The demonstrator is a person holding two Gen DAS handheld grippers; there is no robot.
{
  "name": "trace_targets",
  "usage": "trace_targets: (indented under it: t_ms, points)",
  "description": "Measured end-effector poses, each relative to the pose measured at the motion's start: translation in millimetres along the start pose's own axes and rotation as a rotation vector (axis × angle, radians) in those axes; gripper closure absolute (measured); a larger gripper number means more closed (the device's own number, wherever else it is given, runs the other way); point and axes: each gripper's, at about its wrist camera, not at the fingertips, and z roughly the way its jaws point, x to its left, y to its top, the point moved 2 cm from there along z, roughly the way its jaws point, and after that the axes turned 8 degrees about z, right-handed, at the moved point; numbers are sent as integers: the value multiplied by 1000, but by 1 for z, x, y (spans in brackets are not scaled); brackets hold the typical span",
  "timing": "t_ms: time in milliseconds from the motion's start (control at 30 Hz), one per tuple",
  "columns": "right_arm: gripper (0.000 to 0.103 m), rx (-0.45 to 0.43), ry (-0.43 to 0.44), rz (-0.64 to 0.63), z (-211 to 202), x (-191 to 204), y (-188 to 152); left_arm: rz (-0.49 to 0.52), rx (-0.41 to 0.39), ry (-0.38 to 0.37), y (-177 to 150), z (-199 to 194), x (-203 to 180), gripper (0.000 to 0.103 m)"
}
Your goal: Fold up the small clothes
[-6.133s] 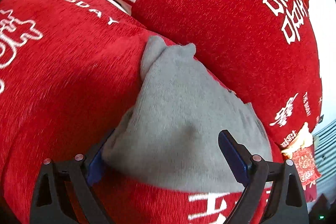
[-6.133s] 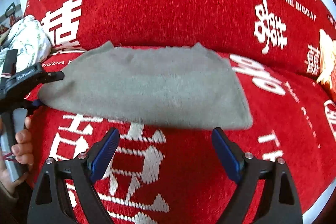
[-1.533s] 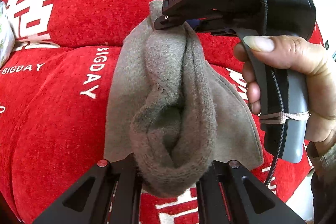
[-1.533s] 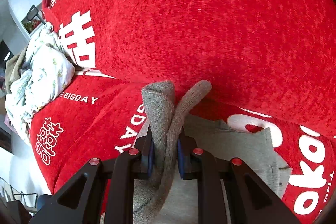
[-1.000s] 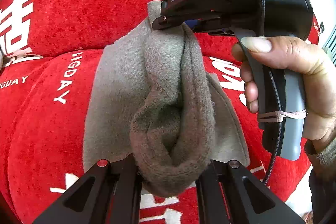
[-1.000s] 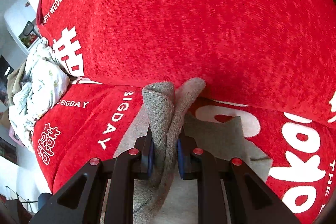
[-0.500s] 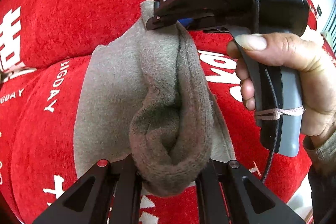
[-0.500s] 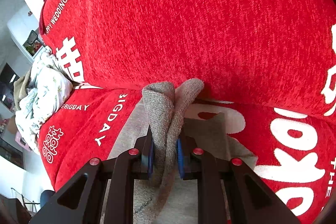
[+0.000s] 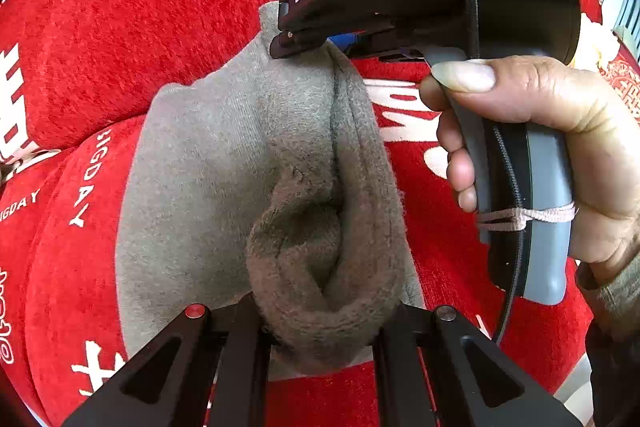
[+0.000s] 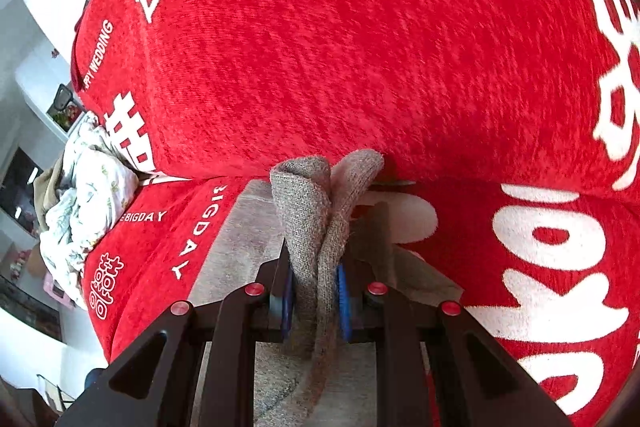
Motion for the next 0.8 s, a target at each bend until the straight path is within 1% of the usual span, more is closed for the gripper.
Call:
trace_targets:
  t_ms: [300, 467, 633, 800]
  points:
    - [84, 1, 15, 43, 6, -24, -5, 13, 23, -6, -2, 20, -4, 94]
    - [84, 10, 16, 57, 14, -30, -8, 10, 37, -9, -6, 30, 4, 94]
    - [84, 21, 15, 90, 25, -44, -13, 12, 44, -6, -5, 33, -2, 94]
    - [84, 11, 19, 142, 27, -60, -21, 22, 47, 7, -6, 34, -7, 94]
